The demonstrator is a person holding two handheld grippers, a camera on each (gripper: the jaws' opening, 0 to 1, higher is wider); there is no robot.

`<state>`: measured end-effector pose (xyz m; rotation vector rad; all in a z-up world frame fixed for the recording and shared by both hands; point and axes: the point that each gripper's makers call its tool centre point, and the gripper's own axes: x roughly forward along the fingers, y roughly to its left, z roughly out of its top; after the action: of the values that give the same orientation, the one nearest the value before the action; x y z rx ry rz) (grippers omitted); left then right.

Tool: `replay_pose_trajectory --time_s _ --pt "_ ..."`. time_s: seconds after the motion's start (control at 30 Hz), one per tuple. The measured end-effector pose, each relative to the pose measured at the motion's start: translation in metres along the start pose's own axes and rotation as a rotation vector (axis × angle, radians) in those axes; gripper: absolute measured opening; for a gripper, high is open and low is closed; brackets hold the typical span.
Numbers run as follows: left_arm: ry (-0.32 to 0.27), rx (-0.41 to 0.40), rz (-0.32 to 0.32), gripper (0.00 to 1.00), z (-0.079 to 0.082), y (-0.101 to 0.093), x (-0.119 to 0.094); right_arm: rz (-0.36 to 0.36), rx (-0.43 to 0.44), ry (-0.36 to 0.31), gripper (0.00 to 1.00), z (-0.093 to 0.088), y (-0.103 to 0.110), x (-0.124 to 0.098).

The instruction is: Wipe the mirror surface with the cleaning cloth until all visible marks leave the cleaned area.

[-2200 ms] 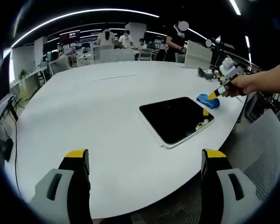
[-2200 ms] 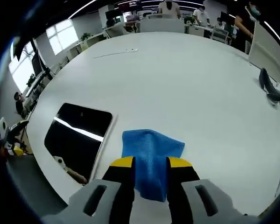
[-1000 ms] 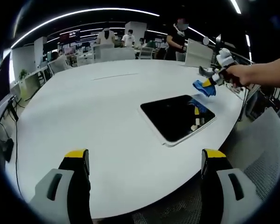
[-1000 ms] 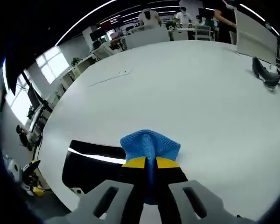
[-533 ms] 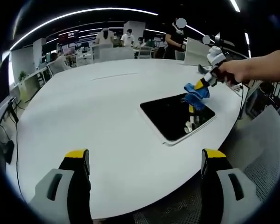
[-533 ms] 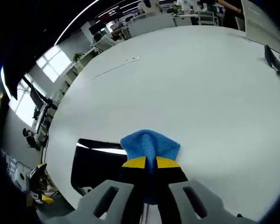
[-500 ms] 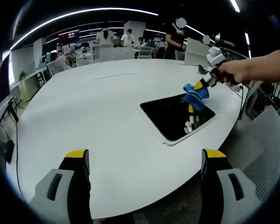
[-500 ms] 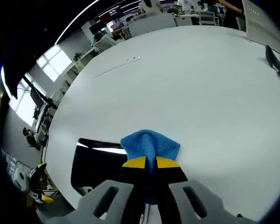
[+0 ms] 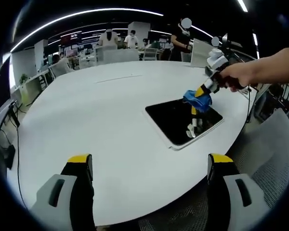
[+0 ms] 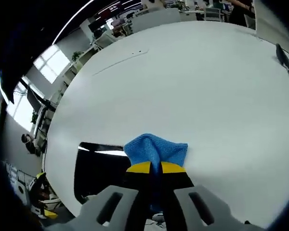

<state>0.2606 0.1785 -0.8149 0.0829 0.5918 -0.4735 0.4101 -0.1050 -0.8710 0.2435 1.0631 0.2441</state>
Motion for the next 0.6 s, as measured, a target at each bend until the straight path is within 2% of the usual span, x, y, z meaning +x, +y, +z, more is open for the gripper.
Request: replay_pose_trajectory --time_s 0.6 --pt "0.015 -0.044 -0.011 0.99 -0.004 -0.001 0.001 0.026 -0.084 0.035 0.00 -0.001 0.039 0.014"
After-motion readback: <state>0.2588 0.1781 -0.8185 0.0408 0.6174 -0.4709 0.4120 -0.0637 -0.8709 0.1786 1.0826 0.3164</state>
